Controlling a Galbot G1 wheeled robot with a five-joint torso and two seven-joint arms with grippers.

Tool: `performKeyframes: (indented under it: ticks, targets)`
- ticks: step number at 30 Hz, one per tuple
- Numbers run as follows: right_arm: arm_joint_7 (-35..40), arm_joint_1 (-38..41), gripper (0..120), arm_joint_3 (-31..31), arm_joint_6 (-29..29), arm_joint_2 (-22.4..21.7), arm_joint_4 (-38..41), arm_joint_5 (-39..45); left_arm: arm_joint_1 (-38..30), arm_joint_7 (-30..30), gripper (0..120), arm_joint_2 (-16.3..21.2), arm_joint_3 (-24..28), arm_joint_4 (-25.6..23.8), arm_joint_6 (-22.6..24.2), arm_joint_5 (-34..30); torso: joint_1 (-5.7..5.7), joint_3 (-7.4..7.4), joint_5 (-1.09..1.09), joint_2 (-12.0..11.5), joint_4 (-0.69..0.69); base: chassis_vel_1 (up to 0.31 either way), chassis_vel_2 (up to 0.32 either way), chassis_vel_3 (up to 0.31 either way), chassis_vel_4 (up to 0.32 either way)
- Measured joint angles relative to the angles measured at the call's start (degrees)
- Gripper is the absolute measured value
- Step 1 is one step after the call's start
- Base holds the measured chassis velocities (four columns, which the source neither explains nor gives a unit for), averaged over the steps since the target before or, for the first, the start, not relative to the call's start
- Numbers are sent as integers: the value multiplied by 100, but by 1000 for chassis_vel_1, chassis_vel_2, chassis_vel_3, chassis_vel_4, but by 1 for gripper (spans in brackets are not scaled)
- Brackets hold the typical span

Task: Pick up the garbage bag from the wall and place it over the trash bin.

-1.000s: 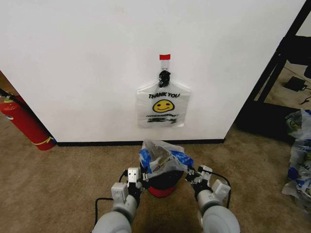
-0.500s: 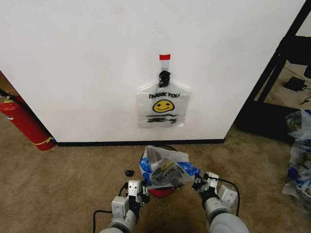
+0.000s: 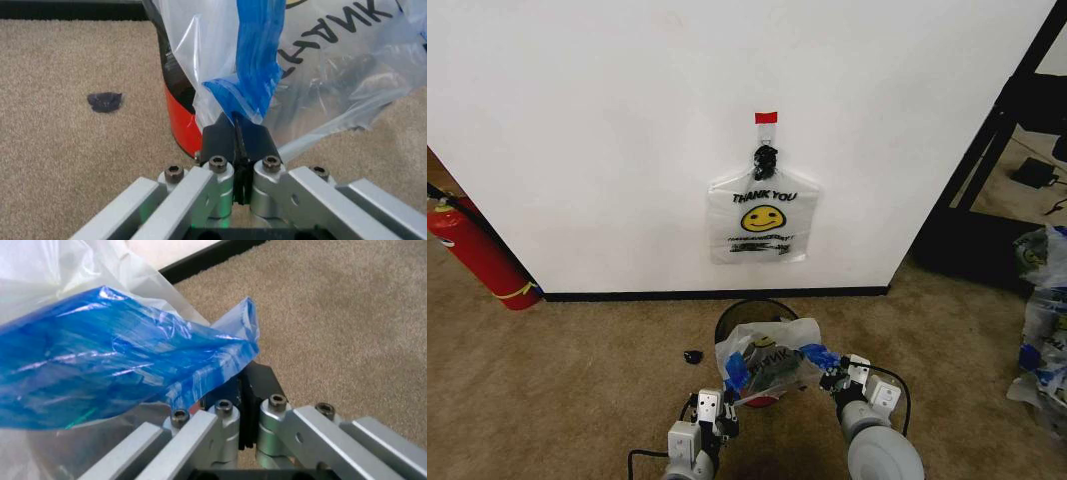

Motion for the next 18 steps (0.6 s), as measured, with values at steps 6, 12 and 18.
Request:
performKeyframes:
  ticks: [6, 12, 18]
  targets:
    - [-13, 70, 0, -7, -8, -2, -116, 0, 12, 5, 0, 40, -1, 19, 28, -75, 0, 0, 0, 0, 0, 0, 0, 0, 0]
    - [-41, 250, 0, -24, 8, 93, -364, -2, -170, 17, 0, -23, 72, 266, -3, -60, 0, 0, 0, 0, 0, 0, 0, 0, 0]
    - [-66, 483, 0, -53, 25, 216, -714, -15, -372, 20, 0, -85, 227, 507, -22, -61, 0, 0, 0, 0, 0, 0, 0, 0, 0]
